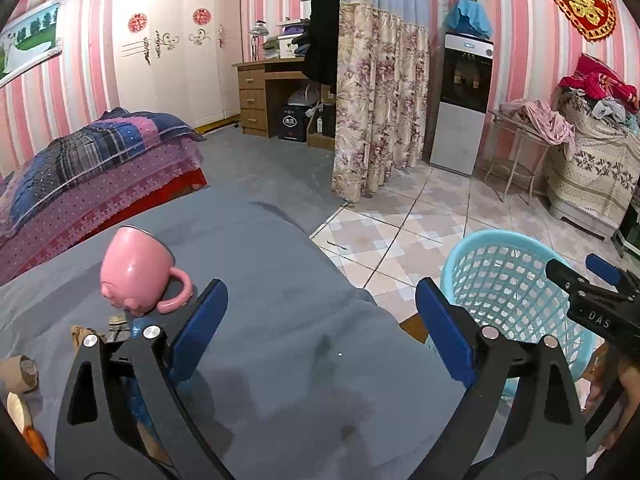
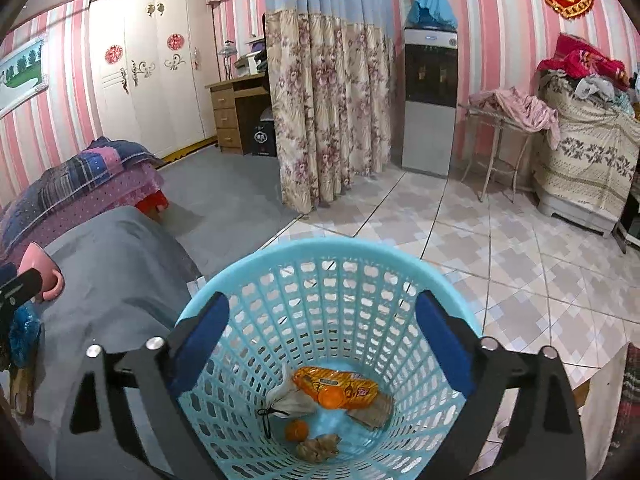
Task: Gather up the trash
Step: 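Move both tools back over the table toward the remaining trash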
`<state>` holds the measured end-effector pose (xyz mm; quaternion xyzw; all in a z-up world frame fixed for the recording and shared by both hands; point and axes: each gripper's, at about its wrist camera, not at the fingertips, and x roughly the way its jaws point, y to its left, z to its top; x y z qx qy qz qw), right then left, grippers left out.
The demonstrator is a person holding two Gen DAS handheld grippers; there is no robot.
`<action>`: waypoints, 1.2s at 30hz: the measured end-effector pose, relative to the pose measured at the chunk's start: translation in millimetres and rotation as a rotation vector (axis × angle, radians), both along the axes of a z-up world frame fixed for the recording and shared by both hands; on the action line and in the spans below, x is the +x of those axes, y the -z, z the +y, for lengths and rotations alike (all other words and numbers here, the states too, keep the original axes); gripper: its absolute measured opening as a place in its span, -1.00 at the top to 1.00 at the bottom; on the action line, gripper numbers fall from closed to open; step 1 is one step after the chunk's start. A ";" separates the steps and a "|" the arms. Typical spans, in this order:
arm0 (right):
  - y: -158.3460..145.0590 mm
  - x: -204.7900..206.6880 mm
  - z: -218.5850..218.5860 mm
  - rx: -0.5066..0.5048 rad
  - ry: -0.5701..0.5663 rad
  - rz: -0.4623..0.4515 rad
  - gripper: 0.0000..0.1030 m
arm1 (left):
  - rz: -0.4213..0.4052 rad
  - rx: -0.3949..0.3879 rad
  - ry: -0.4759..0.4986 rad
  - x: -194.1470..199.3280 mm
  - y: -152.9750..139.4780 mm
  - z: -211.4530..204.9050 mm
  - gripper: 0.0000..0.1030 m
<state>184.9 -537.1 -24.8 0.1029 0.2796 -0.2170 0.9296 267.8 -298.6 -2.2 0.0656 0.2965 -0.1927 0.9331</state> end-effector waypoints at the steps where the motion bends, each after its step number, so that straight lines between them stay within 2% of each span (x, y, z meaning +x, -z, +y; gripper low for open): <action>1: -1.7 -1.1 1.7 -0.002 0.004 -0.004 -0.84 | -0.005 -0.001 -0.002 -1.9 -1.9 1.8 -0.79; 11: -14.9 -7.6 30.8 -0.057 -0.012 -0.001 -0.91 | -0.028 -0.023 -0.064 -23.5 -16.2 46.5 -0.85; 15: -21.3 -13.2 45.1 -0.042 -0.031 -0.016 -0.91 | -0.040 -0.030 -0.098 -34.7 -21.1 74.4 -0.89; 23: -24.6 -12.6 103.5 -0.046 -0.164 -0.014 -0.91 | -0.036 -0.034 -0.197 -54.1 -25.5 146.4 -0.89; 28: -19.4 -7.0 144.2 -0.096 -0.255 0.002 -0.91 | -0.029 -0.018 -0.301 -66.5 -18.4 202.3 -0.89; 36: -11.5 -1.6 198.9 -0.119 -0.362 0.019 -0.91 | 0.024 0.012 -0.443 -82.9 11.3 289.1 -0.89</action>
